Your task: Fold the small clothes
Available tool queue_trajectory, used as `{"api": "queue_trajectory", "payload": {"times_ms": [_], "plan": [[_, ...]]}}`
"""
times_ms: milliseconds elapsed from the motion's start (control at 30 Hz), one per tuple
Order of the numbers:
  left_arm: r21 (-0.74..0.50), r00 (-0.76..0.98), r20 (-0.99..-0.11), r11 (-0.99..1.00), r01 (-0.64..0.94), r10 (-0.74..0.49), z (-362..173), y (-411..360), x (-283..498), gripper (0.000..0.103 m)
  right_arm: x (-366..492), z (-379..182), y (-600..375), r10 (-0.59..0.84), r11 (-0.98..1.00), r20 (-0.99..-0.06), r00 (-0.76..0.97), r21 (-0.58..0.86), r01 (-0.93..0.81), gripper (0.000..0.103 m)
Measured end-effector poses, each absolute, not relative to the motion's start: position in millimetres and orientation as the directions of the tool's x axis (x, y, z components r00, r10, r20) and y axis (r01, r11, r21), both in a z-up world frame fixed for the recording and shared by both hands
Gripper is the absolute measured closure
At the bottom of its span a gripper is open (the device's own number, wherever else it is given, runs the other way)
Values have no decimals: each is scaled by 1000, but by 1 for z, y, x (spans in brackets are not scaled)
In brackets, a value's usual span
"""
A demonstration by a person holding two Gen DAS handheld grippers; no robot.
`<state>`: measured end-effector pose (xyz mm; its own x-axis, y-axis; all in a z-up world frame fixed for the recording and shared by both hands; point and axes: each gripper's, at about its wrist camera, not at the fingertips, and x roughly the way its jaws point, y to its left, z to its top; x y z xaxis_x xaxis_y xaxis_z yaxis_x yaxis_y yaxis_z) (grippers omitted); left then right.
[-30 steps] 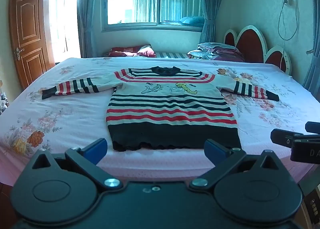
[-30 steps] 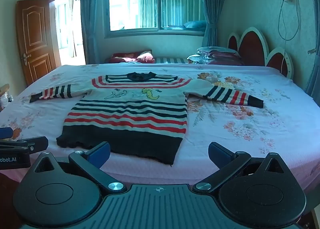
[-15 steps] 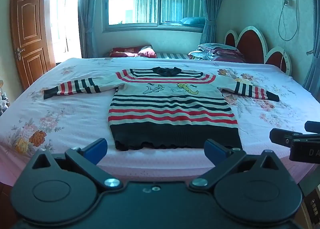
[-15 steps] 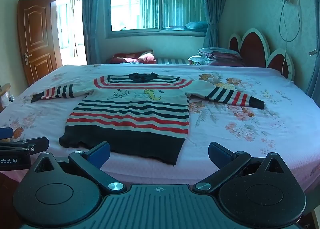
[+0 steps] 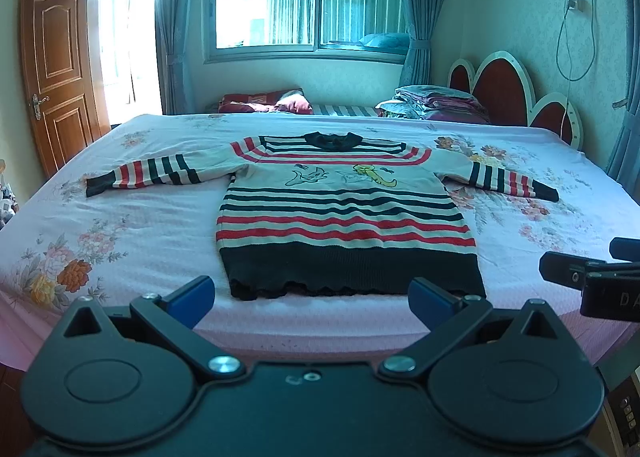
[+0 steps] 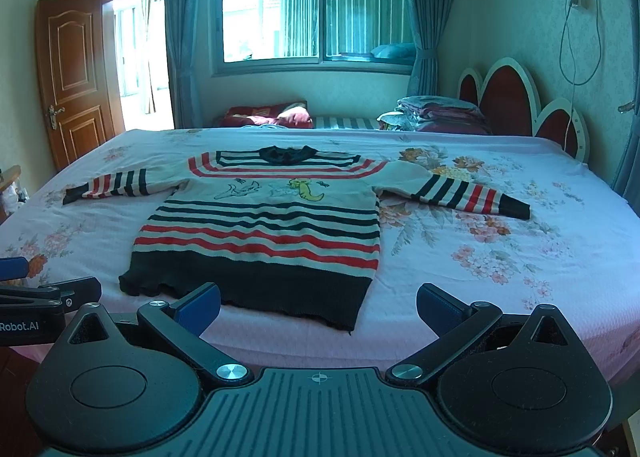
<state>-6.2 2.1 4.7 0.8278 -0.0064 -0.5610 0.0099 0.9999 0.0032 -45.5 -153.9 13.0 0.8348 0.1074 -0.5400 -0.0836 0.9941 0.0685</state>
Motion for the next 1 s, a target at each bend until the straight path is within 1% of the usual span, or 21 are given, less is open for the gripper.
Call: {"api": "queue_trajectory", "payload": {"times_ms": [1000], "plan": [[11,825,-565,1000,13,-5,2,5,-6,0,-46,16,-152,112,994,-538,836,62,-93,0]]}}
